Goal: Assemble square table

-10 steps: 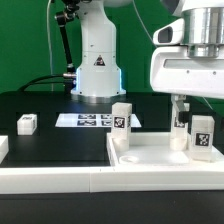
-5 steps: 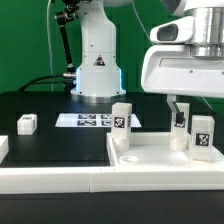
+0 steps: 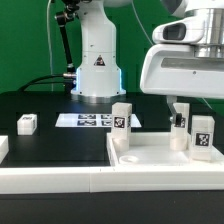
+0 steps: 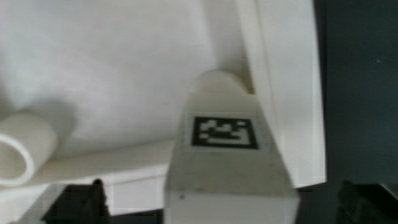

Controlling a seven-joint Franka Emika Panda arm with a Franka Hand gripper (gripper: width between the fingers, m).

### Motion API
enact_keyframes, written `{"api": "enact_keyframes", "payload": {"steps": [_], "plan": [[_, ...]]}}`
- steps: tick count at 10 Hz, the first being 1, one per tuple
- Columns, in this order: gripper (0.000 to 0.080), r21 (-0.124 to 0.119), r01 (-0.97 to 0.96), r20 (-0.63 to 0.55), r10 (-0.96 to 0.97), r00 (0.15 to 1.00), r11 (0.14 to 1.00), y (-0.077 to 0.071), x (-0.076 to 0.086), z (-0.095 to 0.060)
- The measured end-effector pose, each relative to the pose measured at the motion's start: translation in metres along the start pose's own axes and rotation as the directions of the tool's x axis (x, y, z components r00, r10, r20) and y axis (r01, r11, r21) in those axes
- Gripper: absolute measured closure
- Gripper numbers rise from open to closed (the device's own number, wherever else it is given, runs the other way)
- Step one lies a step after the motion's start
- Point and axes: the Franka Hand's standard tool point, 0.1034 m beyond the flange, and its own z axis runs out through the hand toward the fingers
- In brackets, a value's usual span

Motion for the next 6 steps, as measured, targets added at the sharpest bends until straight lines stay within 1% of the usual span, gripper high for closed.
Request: {"api": "enact_keyframes", "payload": {"steps": [2, 3, 4, 6], "plan": [[0.0409, 0.0, -0.005, 0.0, 0.005, 1.0, 1.0, 0.0, 0.0, 0.0], [0.0409, 0.0, -0.005, -0.001, 0.005, 1.0, 1.0, 0.0, 0.0003, -0.0003], [0.0509, 0.001, -0.014, -0.001, 0.014, 1.0, 1.0, -0.0001, 0.0004, -0.0004], [0.0509, 0.001, -0.084, -0.001, 0.084, 0.996, 0.996, -0.0002, 0.0004, -0.0004]]}}
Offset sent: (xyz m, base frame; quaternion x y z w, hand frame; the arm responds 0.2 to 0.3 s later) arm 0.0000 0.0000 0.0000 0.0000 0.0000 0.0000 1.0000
